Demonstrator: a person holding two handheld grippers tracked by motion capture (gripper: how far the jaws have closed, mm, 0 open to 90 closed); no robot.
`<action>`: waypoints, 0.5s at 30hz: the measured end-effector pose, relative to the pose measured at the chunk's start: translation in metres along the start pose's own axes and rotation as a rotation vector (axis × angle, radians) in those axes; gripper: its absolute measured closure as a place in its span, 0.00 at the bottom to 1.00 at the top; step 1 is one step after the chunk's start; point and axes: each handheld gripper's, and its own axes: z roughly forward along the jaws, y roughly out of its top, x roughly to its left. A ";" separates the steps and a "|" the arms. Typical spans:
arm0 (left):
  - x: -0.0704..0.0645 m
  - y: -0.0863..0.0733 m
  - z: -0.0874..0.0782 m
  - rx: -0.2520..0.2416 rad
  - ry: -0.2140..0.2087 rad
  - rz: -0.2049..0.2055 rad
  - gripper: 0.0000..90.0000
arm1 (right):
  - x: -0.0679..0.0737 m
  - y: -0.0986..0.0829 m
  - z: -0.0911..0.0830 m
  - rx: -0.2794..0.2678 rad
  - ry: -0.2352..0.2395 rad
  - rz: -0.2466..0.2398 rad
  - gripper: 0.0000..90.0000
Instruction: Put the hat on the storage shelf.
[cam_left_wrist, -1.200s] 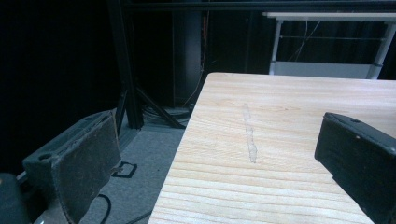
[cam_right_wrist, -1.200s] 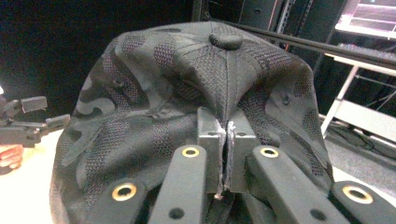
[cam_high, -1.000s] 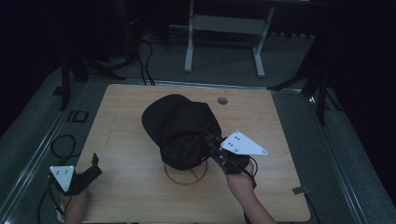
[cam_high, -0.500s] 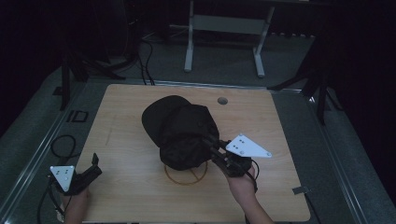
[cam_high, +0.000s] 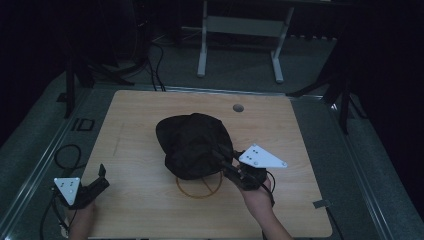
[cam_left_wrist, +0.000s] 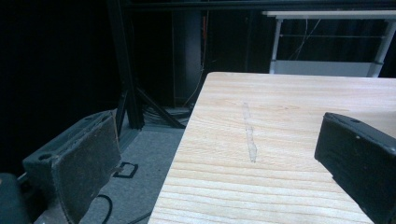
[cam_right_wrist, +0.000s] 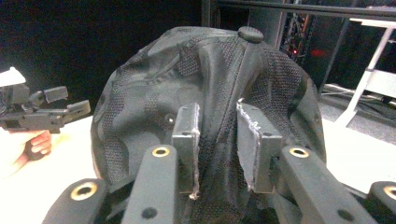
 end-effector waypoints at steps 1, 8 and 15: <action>0.000 0.000 0.000 0.000 0.000 0.000 0.01 | 0.000 0.000 0.000 0.004 -0.007 -0.002 0.75; 0.000 0.000 0.000 0.000 -0.001 0.001 0.01 | -0.001 0.005 -0.001 -0.004 -0.003 -0.003 0.64; 0.000 0.000 0.000 0.000 0.000 0.000 0.01 | -0.009 0.013 -0.008 -0.018 -0.019 0.009 0.53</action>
